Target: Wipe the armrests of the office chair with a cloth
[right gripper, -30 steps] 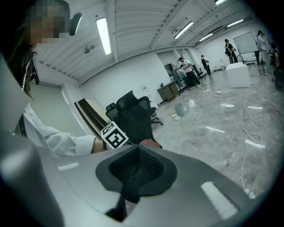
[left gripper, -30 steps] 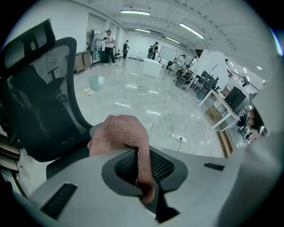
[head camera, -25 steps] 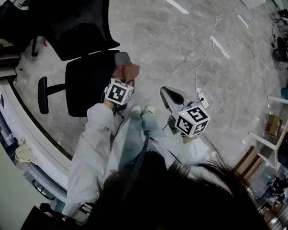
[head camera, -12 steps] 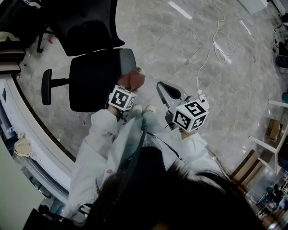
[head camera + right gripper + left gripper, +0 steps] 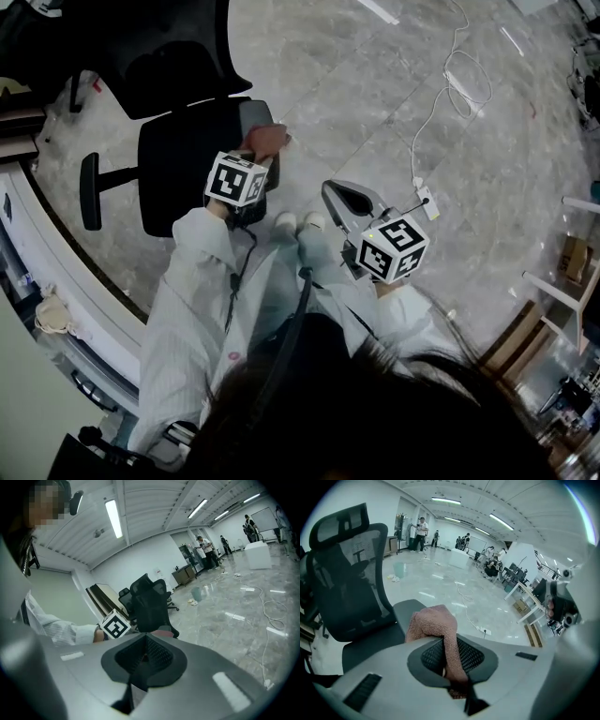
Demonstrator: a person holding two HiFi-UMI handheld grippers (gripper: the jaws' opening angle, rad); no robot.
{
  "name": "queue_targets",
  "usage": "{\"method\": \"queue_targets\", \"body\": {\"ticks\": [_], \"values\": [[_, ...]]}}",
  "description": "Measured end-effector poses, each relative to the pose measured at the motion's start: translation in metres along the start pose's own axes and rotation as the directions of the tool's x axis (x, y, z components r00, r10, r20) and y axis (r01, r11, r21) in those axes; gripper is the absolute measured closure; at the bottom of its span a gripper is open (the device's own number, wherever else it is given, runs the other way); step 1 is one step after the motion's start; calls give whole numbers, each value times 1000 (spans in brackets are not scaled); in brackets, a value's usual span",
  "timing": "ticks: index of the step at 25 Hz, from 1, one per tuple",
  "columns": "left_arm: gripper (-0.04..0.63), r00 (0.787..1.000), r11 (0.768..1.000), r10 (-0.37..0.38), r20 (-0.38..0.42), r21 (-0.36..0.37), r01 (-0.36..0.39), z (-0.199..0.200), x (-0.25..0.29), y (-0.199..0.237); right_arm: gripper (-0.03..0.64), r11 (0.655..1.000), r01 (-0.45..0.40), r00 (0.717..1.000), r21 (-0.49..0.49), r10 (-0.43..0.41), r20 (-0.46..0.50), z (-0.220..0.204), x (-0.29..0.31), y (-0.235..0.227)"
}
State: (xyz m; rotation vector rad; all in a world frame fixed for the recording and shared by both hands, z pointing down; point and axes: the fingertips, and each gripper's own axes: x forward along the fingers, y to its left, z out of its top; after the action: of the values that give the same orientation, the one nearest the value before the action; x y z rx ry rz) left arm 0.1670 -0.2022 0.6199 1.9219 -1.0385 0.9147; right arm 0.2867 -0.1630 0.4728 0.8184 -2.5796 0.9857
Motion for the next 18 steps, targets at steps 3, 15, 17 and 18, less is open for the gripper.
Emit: {"method": "queue_targets", "body": {"ticks": [3, 15, 17, 18], "values": [[557, 999, 998, 40, 10, -53, -40, 31, 30, 44, 615, 999, 14, 1000, 29, -13, -24, -2, 20, -30], [555, 990, 987, 142, 25, -85, -139, 74, 30, 73, 615, 997, 72, 997, 36, -71, -14, 6, -12, -40], [557, 992, 987, 127, 16, -97, -125, 72, 32, 70, 615, 996, 75, 997, 38, -74, -5, 10, -12, -41], [557, 993, 988, 120, 14, -104, -118, 70, 33, 68, 615, 997, 74, 997, 37, -74, -4, 11, -11, -42]]}}
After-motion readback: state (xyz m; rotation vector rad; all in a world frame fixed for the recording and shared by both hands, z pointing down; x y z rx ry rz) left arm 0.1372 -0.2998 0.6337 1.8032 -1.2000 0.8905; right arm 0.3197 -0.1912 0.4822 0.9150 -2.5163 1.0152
